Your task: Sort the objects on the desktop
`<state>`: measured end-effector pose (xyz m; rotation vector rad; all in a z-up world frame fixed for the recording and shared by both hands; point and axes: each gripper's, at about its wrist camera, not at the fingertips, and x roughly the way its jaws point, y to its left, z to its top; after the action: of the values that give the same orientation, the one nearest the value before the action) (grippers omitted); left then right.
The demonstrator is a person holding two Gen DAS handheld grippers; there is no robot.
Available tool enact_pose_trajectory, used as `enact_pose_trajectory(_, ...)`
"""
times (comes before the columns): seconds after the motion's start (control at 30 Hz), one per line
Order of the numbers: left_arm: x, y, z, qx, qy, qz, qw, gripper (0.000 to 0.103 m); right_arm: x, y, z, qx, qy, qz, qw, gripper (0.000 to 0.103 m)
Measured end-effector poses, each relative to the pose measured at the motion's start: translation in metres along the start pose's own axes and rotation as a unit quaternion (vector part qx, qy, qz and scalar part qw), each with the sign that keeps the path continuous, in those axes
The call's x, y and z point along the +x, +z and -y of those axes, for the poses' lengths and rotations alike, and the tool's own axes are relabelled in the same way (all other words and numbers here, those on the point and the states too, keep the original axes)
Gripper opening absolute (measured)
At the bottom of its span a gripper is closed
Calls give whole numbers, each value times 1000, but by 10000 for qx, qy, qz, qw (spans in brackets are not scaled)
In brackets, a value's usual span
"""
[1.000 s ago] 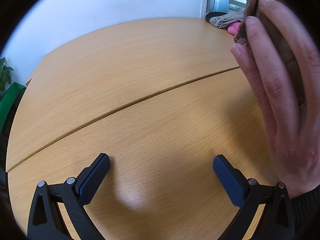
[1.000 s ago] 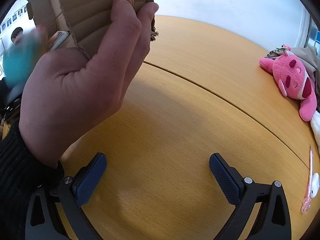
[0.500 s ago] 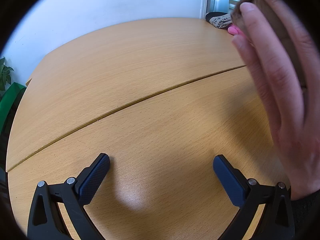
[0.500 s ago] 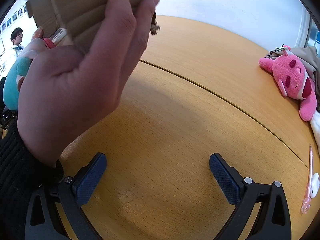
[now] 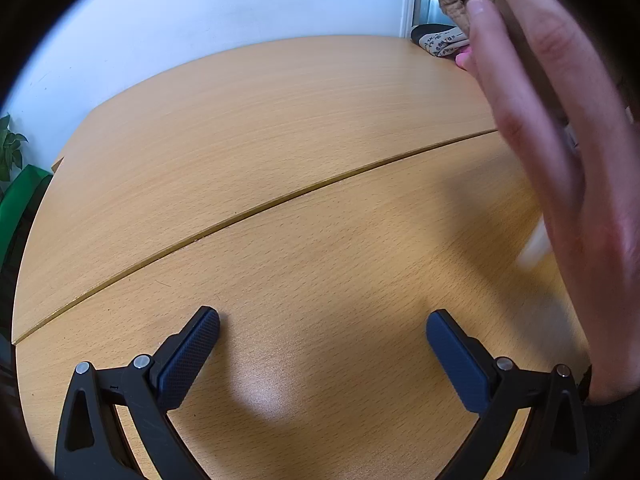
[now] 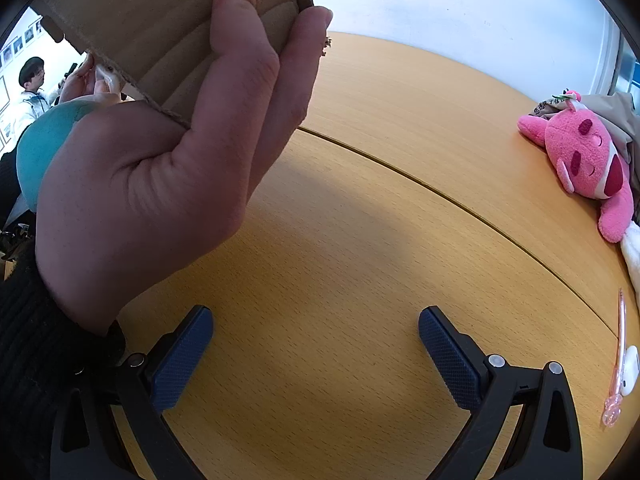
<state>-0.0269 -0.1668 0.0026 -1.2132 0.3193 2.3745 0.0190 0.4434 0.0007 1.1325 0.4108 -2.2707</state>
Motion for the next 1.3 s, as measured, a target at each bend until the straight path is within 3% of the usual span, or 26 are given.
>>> enact_pose_trajectory(1.3,-1,0,-3,9,-7,1,10000,103,-2,-3,-2,-8,0,-1,10000,103)
